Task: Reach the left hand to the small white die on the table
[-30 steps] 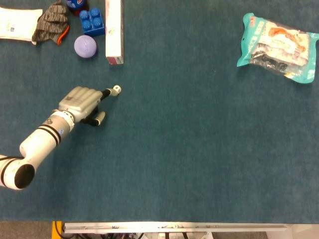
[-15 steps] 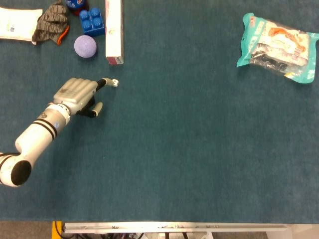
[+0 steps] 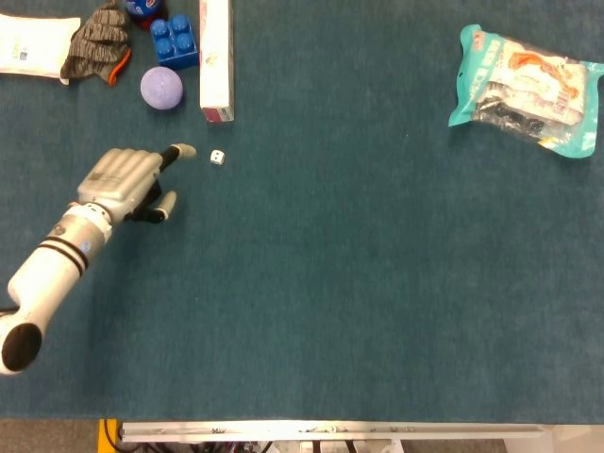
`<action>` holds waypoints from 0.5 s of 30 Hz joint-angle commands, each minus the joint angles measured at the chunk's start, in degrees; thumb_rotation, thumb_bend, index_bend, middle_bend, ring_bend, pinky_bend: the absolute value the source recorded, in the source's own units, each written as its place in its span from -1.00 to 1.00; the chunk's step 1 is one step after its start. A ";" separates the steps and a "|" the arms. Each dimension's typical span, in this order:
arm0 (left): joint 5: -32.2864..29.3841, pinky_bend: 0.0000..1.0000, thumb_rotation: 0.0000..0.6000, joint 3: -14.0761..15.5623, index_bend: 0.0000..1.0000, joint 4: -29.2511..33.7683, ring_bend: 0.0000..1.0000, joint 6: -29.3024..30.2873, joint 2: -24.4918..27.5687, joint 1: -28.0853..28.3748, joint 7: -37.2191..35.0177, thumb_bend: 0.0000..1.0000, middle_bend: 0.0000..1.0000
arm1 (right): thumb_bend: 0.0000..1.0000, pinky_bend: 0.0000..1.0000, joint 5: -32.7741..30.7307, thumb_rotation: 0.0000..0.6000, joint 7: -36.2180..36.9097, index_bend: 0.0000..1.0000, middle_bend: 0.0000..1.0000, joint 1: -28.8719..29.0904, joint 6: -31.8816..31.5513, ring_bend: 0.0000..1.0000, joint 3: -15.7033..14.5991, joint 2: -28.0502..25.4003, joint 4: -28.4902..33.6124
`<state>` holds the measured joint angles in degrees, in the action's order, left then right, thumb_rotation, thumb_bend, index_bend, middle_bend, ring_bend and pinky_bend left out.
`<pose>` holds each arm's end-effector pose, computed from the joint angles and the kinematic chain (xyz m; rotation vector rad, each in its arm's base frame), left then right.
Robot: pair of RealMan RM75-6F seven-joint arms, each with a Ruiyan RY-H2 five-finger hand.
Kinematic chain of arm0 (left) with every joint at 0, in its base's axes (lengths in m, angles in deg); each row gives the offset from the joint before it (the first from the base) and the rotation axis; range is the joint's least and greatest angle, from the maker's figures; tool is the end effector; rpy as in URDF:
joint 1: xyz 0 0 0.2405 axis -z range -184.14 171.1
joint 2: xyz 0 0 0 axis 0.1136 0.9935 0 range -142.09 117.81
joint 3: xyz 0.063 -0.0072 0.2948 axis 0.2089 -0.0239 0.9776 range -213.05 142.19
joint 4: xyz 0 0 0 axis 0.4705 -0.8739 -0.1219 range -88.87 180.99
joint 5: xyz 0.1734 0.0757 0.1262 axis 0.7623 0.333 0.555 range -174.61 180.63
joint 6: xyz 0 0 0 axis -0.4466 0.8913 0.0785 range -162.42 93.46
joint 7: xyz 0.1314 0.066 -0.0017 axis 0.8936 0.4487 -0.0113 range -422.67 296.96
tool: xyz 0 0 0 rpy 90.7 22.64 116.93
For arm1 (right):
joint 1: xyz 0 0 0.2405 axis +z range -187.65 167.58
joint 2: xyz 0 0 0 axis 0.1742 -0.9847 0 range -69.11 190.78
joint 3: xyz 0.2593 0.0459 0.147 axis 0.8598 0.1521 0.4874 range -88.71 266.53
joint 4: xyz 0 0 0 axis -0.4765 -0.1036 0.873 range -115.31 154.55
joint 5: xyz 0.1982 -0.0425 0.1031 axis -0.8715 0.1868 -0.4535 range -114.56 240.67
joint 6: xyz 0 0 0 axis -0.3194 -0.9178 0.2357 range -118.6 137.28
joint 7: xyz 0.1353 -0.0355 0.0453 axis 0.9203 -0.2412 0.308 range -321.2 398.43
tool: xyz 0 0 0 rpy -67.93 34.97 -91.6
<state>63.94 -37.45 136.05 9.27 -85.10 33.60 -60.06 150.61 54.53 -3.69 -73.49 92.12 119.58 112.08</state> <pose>-0.2658 0.3556 0.0276 -1.8556 -1.2994 -0.6821 -0.3573 -0.1999 0.1918 1.3670 -1.0461 1.0580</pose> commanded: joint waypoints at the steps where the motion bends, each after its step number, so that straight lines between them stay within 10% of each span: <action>1: 2.27 1.00 1.00 0.49 -0.74 2.30 0.89 5.50 1.56 -3.55 -0.84 0.05 0.88 | -0.26 -0.37 -0.02 1.00 0.05 -0.70 -0.32 -0.03 0.03 -0.39 -0.02 -0.02 -0.05; 15: 12.40 0.11 1.00 3.33 -0.81 6.95 -0.26 31.42 3.43 -19.98 -4.57 -0.25 -0.16 | -0.26 -0.37 -1.08 1.00 -0.14 -0.70 -0.32 0.38 1.88 -0.38 -0.14 0.05 -0.17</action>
<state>73.54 -35.03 142.22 36.08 -81.86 16.69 -63.57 149.84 54.48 -3.47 -72.01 91.98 119.57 111.92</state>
